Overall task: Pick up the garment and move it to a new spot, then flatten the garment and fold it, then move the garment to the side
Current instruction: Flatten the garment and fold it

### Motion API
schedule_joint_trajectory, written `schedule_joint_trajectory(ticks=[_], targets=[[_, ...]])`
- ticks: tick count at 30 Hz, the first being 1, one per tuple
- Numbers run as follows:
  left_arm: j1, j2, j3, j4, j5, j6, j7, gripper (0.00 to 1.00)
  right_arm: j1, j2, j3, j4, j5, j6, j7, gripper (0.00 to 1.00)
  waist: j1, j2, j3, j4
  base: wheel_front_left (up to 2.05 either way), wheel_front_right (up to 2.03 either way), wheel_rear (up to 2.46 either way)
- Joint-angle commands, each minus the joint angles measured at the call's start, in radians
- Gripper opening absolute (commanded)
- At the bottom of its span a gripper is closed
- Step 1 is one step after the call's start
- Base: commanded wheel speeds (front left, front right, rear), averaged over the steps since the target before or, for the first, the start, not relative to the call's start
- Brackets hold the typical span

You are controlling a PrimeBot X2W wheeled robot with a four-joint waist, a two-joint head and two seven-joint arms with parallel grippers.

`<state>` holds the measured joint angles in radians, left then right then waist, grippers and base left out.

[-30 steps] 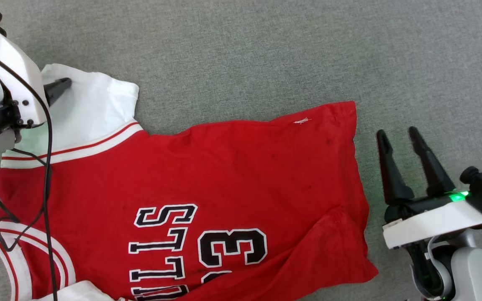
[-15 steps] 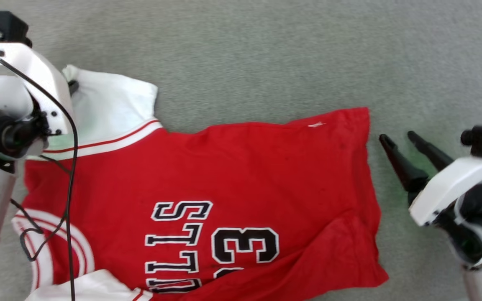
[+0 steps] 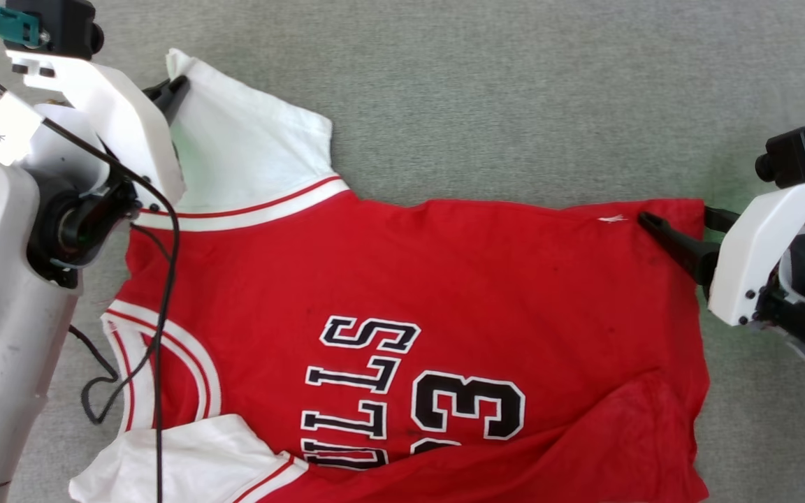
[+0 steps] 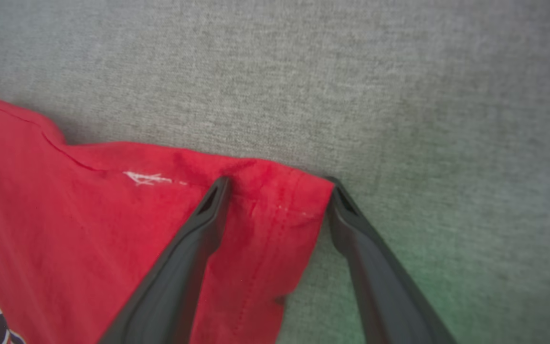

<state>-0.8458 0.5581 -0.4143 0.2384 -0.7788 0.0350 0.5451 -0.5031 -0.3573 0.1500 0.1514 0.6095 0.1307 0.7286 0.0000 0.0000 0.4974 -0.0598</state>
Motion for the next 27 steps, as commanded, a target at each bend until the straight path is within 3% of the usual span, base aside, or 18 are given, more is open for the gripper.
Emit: schedule_joint_trajectory(ticks=[1,2,3,4,5,8,14,27], targets=[[0.002,-0.005,0.0,-0.005,0.002,-0.005,-0.014,0.0,0.02,0.011,0.033,0.041,0.007,0.0,0.046,1.0,0.0,0.0,0.004,0.012,0.0,0.0,0.0],[0.006,-0.006,0.003,-0.006,0.002,-0.006,-0.024,0.0,0.028,0.012,0.044,0.06,0.005,0.0,0.075,1.0,0.0,0.0,0.004,0.016,0.0,0.0,0.0],[0.01,-0.008,0.005,-0.003,0.0,-0.007,-0.032,0.0,0.035,0.014,0.05,0.077,0.002,0.0,0.1,0.42,0.0,0.0,0.003,0.019,0.0,0.0,0.0],[0.016,-0.01,0.005,0.001,-0.003,-0.01,-0.041,0.0,0.04,0.017,0.055,0.091,-0.001,0.0,0.12,0.08,0.0,0.0,0.0,0.021,0.0,0.0,0.0],[0.019,-0.011,0.007,0.002,-0.005,-0.014,-0.047,0.0,0.045,0.022,0.059,0.101,0.001,0.0,0.14,0.0,0.0,0.0,-0.002,0.023,0.0,0.0,0.0],[0.027,-0.014,0.013,0.008,-0.003,-0.016,-0.074,0.0,0.038,0.024,0.051,0.099,0.005,0.0,0.149,0.0,0.0,0.0,-0.013,0.026,0.0,0.0,0.0],[0.092,-0.011,0.044,0.009,-0.012,-0.009,-0.171,0.0,0.008,0.002,-0.06,-0.041,-0.059,0.0,-0.028,0.0,0.0,0.0,-0.093,0.039,0.0,0.0,0.0],[0.496,0.023,0.134,-0.153,-0.091,0.055,-0.309,0.0,0.3,0.079,-0.157,-0.146,-0.165,0.0,-0.172,0.0,0.0,0.0,-0.276,0.08,0.0,0.0,0.0]])
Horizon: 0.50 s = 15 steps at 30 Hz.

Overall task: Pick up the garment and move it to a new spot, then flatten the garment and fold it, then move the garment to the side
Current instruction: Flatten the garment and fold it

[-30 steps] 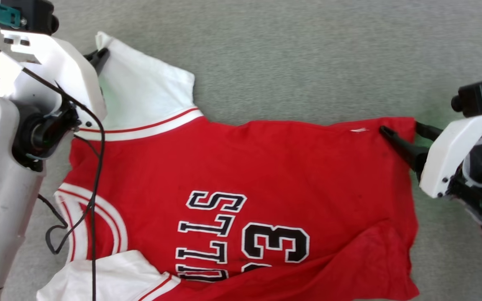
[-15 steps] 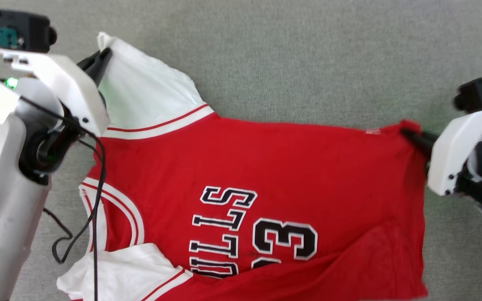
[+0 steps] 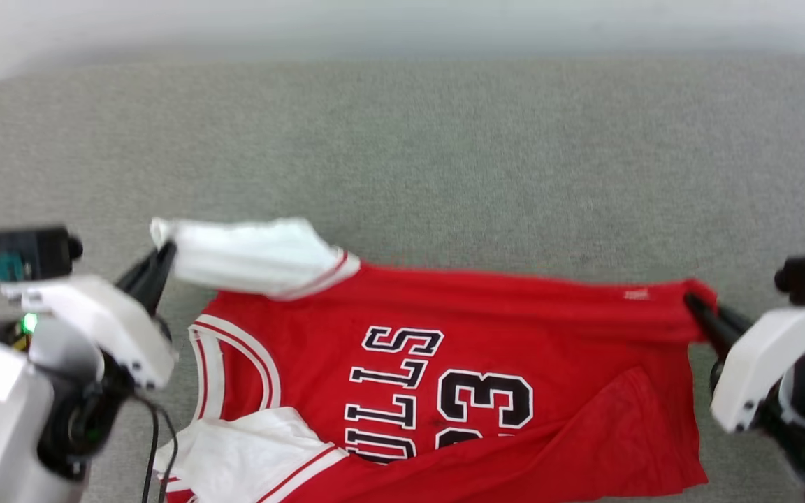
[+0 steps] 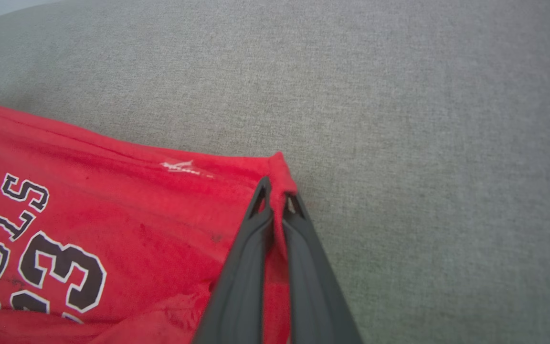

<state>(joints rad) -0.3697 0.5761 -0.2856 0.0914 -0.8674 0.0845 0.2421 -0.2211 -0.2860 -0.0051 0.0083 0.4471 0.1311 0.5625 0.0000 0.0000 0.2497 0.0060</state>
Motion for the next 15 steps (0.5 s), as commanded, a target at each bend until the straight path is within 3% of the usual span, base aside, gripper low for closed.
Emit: schedule_joint_trajectory(ticks=[1,9,15], targets=[[0.06,0.007,0.011,-0.023,-0.009,0.013,-0.016,0.0,0.045,0.018,-0.002,-0.004,-0.005,-0.001,-0.018,0.0,0.0,0.0,-0.039,0.017,0.0,0.0,0.0],[0.348,-0.021,0.019,-0.084,-0.077,0.063,-0.038,0.0,0.207,0.092,-0.024,0.041,-0.015,-0.001,-0.132,0.0,0.0,0.0,-0.095,0.023,0.0,0.0,0.0],[0.45,-0.084,0.025,-0.033,-0.174,0.044,-0.036,0.0,0.279,0.127,-0.03,0.113,0.006,-0.001,-0.197,0.0,0.0,0.0,-0.108,0.027,0.0,0.0,0.0]])
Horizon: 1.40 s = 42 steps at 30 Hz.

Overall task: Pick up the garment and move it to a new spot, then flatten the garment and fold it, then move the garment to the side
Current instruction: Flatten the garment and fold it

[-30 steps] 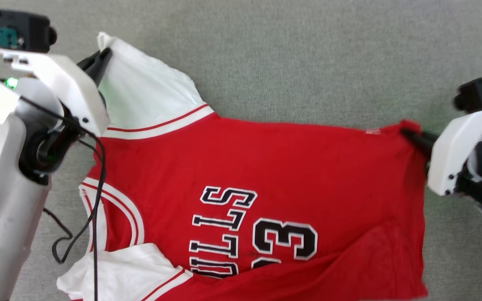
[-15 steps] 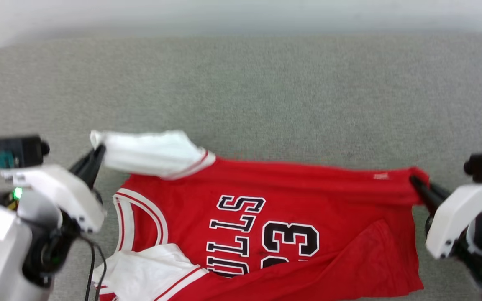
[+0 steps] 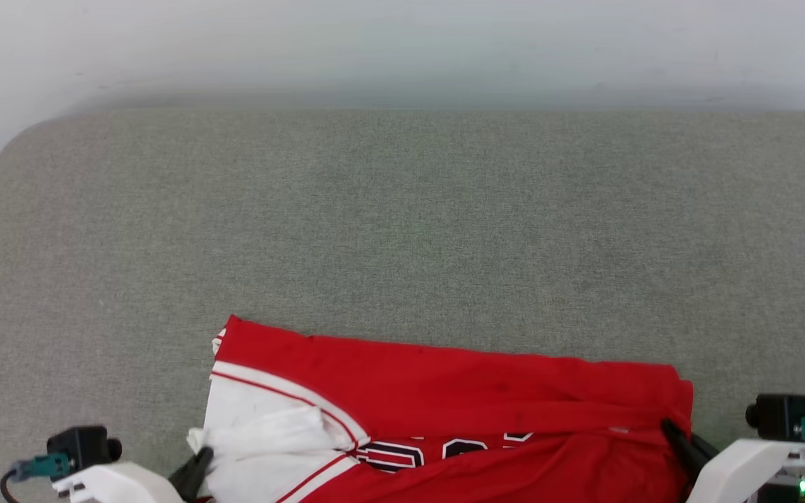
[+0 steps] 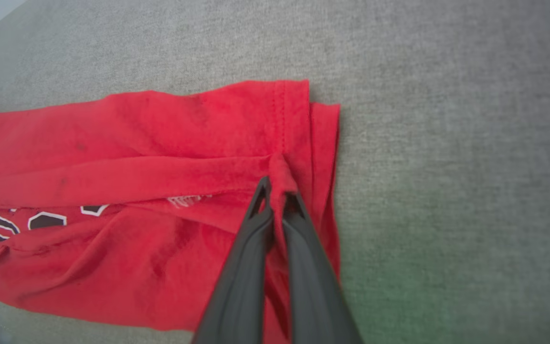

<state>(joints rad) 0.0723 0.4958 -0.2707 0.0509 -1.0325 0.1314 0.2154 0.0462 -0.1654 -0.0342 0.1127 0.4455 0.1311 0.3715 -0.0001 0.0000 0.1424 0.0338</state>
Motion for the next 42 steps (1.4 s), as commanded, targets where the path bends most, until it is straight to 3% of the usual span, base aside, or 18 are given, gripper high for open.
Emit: schedule_joint_trajectory(ticks=[1,3,4,5,6,7,8,9,16,24,31,36,42], targets=[[0.018,-0.011,0.011,0.023,-0.019,-0.005,-0.008,0.0,0.02,0.007,0.0,0.018,0.005,-0.001,-0.019,0.0,0.0001,0.0,-0.003,-0.002,0.0,0.0,0.0],[0.034,-0.02,0.01,0.049,-0.031,-0.009,-0.008,0.0,0.028,0.015,0.002,0.038,0.013,-0.001,-0.047,0.0,0.0001,0.0,-0.005,-0.004,0.0,0.0,0.0],[0.036,-0.024,0.009,0.064,-0.033,-0.011,-0.012,0.0,0.032,0.018,0.004,0.051,0.015,-0.001,-0.057,0.13,0.0001,0.0,-0.006,-0.005,0.0,0.0,0.0],[0.037,-0.029,0.002,0.076,-0.036,-0.018,-0.008,0.0,0.035,0.018,0.003,0.064,0.018,-0.001,-0.065,0.37,0.0001,0.0,-0.008,-0.005,0.0,0.0,0.0],[0.033,-0.035,-0.002,0.089,-0.037,-0.023,-0.009,0.0,0.037,0.019,0.005,0.075,0.02,-0.001,-0.075,1.0,0.0001,0.0,-0.01,-0.005,0.0,0.0,0.0],[0.025,-0.035,-0.006,0.1,-0.03,-0.027,-0.016,0.27,0.036,0.022,0.008,0.083,0.024,-0.001,-0.087,1.0,0.0001,0.0,-0.012,-0.004,0.0,0.0,0.0],[0.019,-0.039,-0.009,0.11,-0.026,-0.031,-0.019,0.67,0.036,0.024,0.011,0.088,0.026,-0.001,-0.105,1.0,0.0001,0.0,-0.016,-0.004,0.0,0.0,0.0],[-0.003,-0.046,-0.013,0.124,-0.003,-0.041,-0.055,1.0,0.037,0.026,0.014,0.082,0.032,-0.001,-0.167,1.0,0.0001,0.0,-0.032,-0.004,0.0,0.0,0.0],[-0.052,-0.032,-0.017,0.061,0.09,-0.051,-0.158,1.0,0.048,0.009,-0.033,-0.005,0.037,-0.001,-0.186,1.0,0.0001,0.0,-0.067,-0.012,0.0,0.0,0.0],[-0.107,-0.045,0.011,-0.041,0.211,-0.024,-0.345,1.0,0.078,-0.018,-0.128,-0.119,0.012,-0.001,0.079,1.0,0.0001,0.0,-0.083,-0.014,0.0,0.0,0.0],[-0.142,-0.059,0.005,-0.072,0.333,0.015,-0.449,1.0,0.078,-0.034,-0.136,-0.186,0.0,-0.001,0.26,1.0,0.0001,0.0,-0.064,0.002,0.0,0.0,0.0],[-0.161,-0.066,-0.005,-0.076,0.42,0.029,-0.472,1.0,0.063,-0.026,-0.11,-0.188,-0.006,-0.001,0.32,1.0,0.0001,0.0,-0.033,0.025,0.0,0.0,0.0],[-0.168,-0.09,-0.002,-0.087,0.48,0.043,-0.479,1.0,0.027,-0.023,-0.078,-0.128,0.002,-0.001,0.315,1.0,0.0001,0.0,0.011,0.048,0.0,0.0,0.0]])
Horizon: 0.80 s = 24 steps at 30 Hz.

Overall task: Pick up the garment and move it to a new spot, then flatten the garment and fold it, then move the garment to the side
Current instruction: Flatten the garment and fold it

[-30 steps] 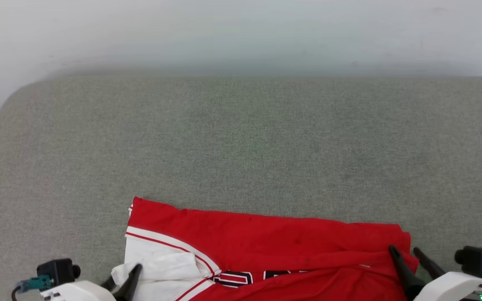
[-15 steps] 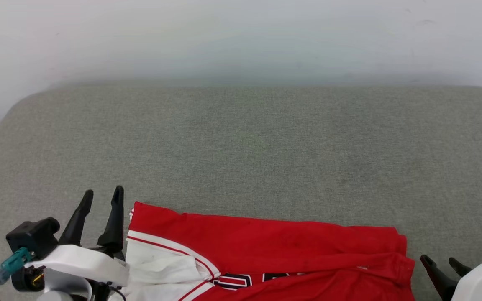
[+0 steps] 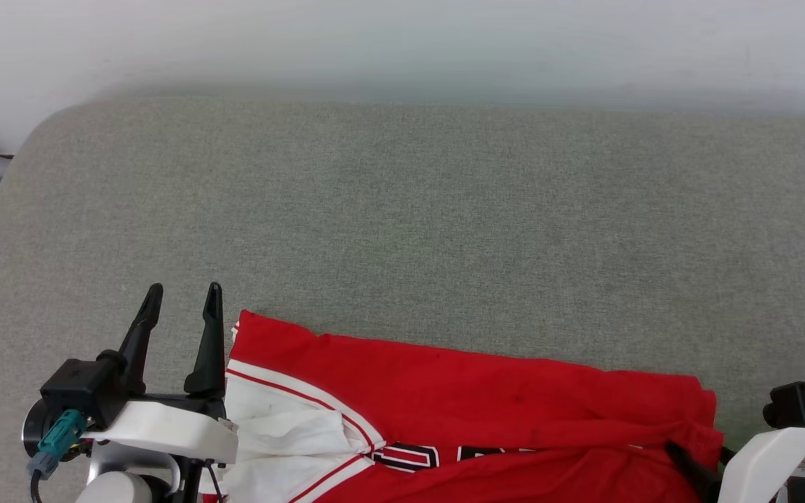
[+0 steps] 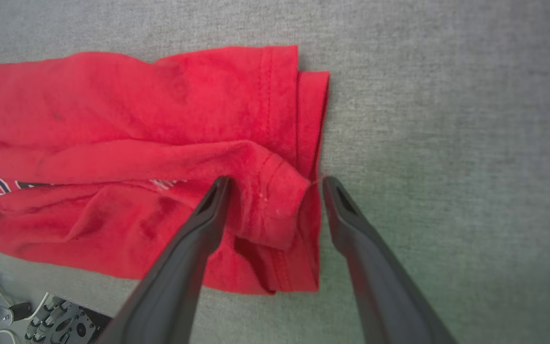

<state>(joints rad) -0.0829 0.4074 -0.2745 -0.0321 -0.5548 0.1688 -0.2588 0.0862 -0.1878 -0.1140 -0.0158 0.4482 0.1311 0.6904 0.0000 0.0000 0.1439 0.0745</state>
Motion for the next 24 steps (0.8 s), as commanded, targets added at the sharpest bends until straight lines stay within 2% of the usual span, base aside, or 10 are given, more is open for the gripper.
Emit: schedule_joint_trajectory(ticks=[1,9,10,11,12,19,24], targets=[[-0.013,-0.007,0.0,-0.005,0.006,0.003,-0.006,1.0,-0.019,-0.001,0.008,0.016,0.003,-0.001,-0.005,1.0,0.0,0.0,0.016,0.01,0.0,0.0,0.0],[-0.027,-0.033,-0.002,0.007,0.039,-0.016,-0.008,1.0,-0.031,0.011,0.088,0.129,0.057,0.0,0.044,1.0,0.0,0.0,0.047,0.024,0.0,0.0,0.0],[-0.028,-0.035,0.0,0.009,0.044,-0.017,-0.008,1.0,-0.034,0.013,0.099,0.134,0.066,0.0,0.043,0.5,0.0,0.0,0.048,0.023,0.0,0.0,0.0],[-0.027,-0.037,0.001,0.012,0.047,-0.016,-0.008,1.0,-0.039,0.013,0.108,0.135,0.072,0.001,0.034,0.36,0.0,0.0,0.046,0.022,0.0,0.0,0.0],[-0.024,-0.038,0.004,0.015,0.05,-0.016,-0.008,1.0,-0.044,0.01,0.116,0.138,0.077,0.001,0.032,0.0,0.0,0.0,0.043,0.019,0.0,0.0,0.0],[0.003,-0.036,0.016,0.028,0.065,-0.016,-0.008,1.0,-0.082,-0.038,0.142,0.105,0.095,-0.001,-0.011,0.0,0.0,0.0,-0.006,-0.009,0.0,0.0,0.0],[0.024,-0.031,0.014,0.03,0.068,-0.012,-0.005,1.0,-0.095,-0.071,0.115,0.091,0.095,-0.001,-0.022,0.0,0.0,0.0,-0.037,-0.034,0.0,0.0,0.0]])
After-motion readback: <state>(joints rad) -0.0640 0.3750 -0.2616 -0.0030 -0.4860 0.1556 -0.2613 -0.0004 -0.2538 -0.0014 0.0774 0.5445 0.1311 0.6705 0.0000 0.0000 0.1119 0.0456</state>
